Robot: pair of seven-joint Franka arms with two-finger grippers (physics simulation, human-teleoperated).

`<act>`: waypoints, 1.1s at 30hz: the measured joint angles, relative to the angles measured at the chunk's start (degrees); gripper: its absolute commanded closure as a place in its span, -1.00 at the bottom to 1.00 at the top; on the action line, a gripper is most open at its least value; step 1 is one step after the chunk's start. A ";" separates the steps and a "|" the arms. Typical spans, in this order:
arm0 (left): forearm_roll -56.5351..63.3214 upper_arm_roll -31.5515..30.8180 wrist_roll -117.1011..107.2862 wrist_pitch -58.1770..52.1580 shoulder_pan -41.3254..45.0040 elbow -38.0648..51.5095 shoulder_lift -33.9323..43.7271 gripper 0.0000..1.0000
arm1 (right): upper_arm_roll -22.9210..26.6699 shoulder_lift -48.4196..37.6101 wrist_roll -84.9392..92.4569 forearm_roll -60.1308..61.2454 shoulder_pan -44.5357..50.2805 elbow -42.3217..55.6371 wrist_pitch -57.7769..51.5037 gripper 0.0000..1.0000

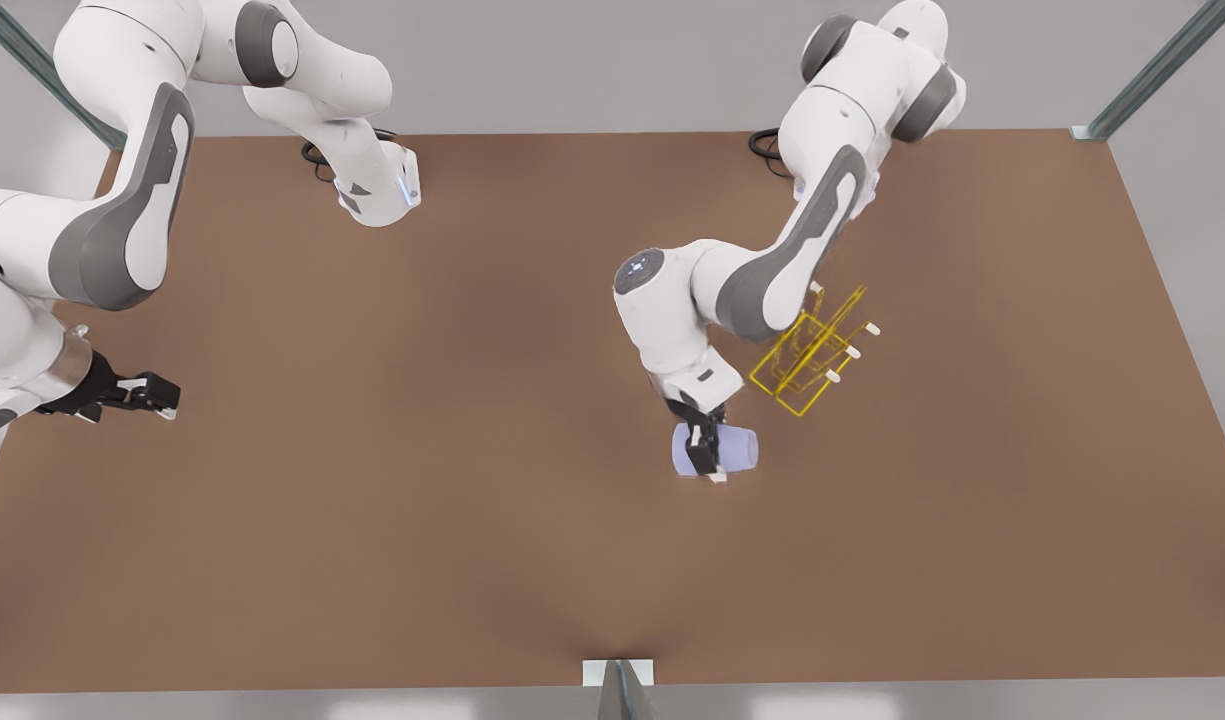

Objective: Place the cup on the cup holder

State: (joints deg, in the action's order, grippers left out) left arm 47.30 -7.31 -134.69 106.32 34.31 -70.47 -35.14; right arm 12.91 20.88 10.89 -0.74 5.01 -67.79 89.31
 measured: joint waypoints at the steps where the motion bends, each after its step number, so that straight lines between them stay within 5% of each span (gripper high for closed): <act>1: 2.58 0.00 0.54 -3.63 1.54 -0.49 1.56 -0.39 | -0.01 -0.03 -0.01 0.04 0.00 0.00 -0.01 -1.00; 11: 20.40 -0.25 2.75 -29.23 13.46 -33.23 16.71 -0.42 | -0.02 0.11 -0.13 0.31 -0.03 0.00 0.00 -1.00; 20: 30.37 0.14 -2.63 -38.17 13.24 -40.54 7.57 -0.42 | -0.02 0.20 -0.20 0.34 -0.06 0.00 0.01 -1.00; 33: 32.61 0.08 -13.40 -41.78 9.50 -45.08 5.52 -0.42 | -0.03 0.21 -0.28 0.42 0.00 0.04 0.01 -1.00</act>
State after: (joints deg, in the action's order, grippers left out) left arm 79.91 -7.23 -148.09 64.53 43.81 -115.56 -29.62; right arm 12.88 21.09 10.61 -0.32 5.01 -67.76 89.32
